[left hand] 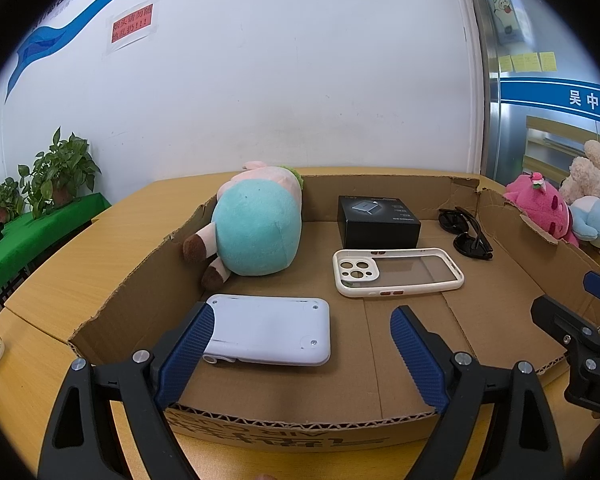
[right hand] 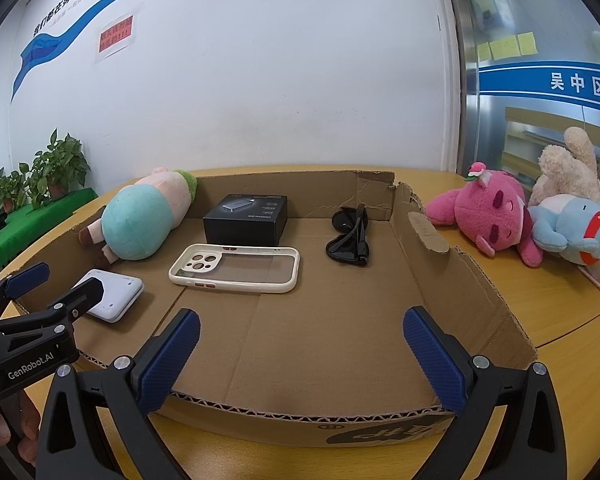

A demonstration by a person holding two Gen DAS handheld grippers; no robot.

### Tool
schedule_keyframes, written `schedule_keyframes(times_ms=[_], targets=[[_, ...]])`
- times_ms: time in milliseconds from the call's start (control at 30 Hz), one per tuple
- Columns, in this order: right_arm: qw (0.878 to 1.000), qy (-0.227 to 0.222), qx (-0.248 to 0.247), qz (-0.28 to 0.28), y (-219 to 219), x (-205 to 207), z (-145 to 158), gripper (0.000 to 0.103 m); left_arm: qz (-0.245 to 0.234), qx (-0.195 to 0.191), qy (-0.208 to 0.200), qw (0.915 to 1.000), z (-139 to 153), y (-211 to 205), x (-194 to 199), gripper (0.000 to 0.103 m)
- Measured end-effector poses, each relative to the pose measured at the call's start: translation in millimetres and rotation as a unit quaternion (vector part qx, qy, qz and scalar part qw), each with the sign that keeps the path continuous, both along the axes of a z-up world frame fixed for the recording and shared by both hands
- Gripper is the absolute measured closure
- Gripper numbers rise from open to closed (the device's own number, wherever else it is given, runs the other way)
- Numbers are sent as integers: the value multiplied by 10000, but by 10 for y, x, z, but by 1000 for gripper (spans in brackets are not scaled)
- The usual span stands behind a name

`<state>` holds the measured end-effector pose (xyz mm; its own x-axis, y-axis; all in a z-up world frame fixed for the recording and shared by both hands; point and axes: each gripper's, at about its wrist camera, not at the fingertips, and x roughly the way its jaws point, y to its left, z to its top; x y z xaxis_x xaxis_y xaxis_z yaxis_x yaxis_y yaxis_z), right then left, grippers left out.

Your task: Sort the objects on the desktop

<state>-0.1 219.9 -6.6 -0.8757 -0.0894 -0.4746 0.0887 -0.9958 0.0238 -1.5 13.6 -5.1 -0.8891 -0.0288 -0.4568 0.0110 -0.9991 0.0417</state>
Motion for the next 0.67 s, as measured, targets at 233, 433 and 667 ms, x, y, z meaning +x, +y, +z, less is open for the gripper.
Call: schedule_keyframes(times_ms=[233,433,667], targets=[[10000,-4,1,0,0,-1,1,0,-2,2,1,10000,2,0,1,13],[10000,0,0,1,-1,0,1,0,-11,8,1,10000,1,-4,2,13],[10000,-50,1,1,10,-21,8,0,-264,81,-15,9996,-2,10,21,0]])
